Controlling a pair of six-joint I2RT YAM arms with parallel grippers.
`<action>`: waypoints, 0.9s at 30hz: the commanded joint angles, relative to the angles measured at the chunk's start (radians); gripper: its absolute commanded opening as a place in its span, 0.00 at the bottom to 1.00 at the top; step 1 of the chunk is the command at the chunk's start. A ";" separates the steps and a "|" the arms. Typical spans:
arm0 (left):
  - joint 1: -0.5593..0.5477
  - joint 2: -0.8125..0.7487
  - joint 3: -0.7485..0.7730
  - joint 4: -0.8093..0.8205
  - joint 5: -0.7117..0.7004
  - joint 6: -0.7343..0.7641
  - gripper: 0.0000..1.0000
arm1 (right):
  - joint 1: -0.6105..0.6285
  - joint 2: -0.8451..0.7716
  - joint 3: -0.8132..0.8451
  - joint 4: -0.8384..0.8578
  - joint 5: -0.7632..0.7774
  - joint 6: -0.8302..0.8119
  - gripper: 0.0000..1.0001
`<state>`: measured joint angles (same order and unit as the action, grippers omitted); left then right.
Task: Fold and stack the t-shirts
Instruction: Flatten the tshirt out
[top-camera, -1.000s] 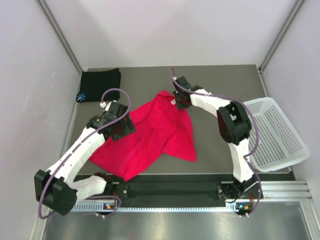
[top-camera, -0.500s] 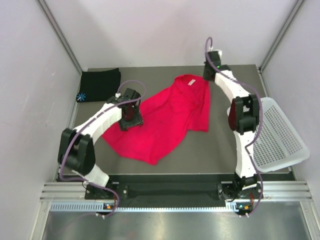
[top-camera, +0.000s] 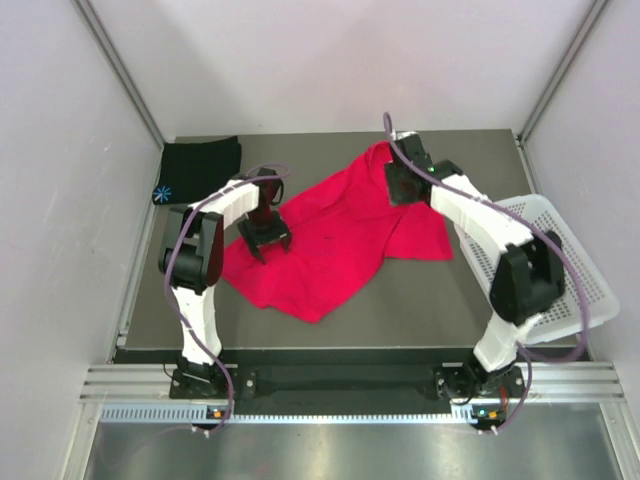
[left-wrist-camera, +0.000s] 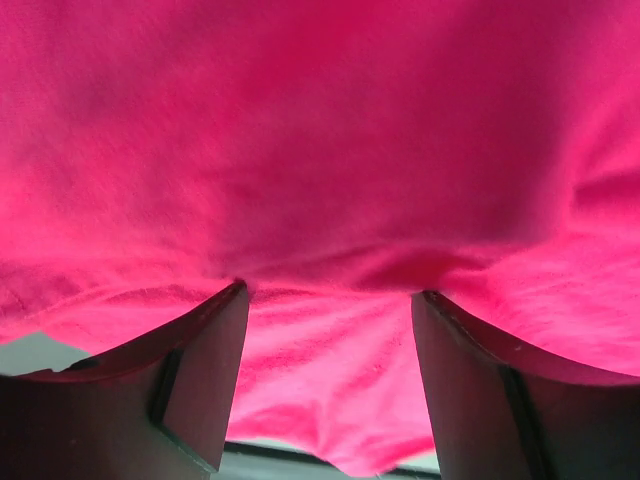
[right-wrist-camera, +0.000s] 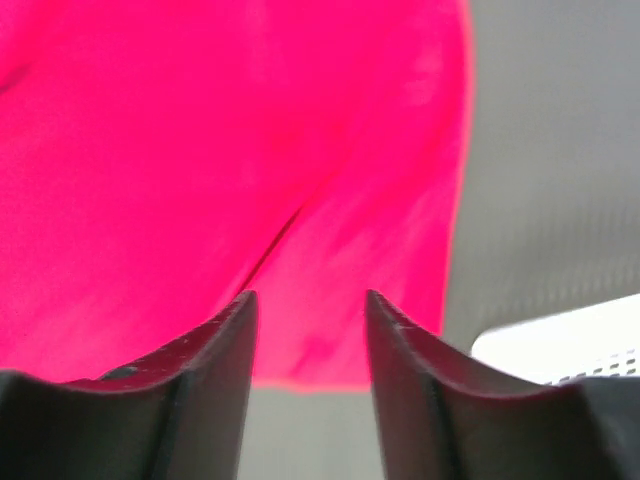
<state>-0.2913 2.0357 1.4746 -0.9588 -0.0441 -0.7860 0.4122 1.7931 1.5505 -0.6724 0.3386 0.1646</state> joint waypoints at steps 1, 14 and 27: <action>0.104 0.083 0.026 0.037 -0.089 -0.021 0.71 | 0.028 -0.222 -0.076 -0.028 0.030 -0.015 0.53; 0.113 -0.029 0.313 -0.067 -0.291 0.243 0.66 | 0.080 -0.423 -0.383 0.046 -0.568 0.046 0.71; 0.017 -0.986 -0.240 -0.040 -0.226 0.129 0.55 | 0.439 -0.091 -0.420 0.704 -0.768 0.616 0.72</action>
<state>-0.2867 1.2499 1.2732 -1.0126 -0.2501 -0.6285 0.7902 1.6562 1.1435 -0.2443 -0.3920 0.5514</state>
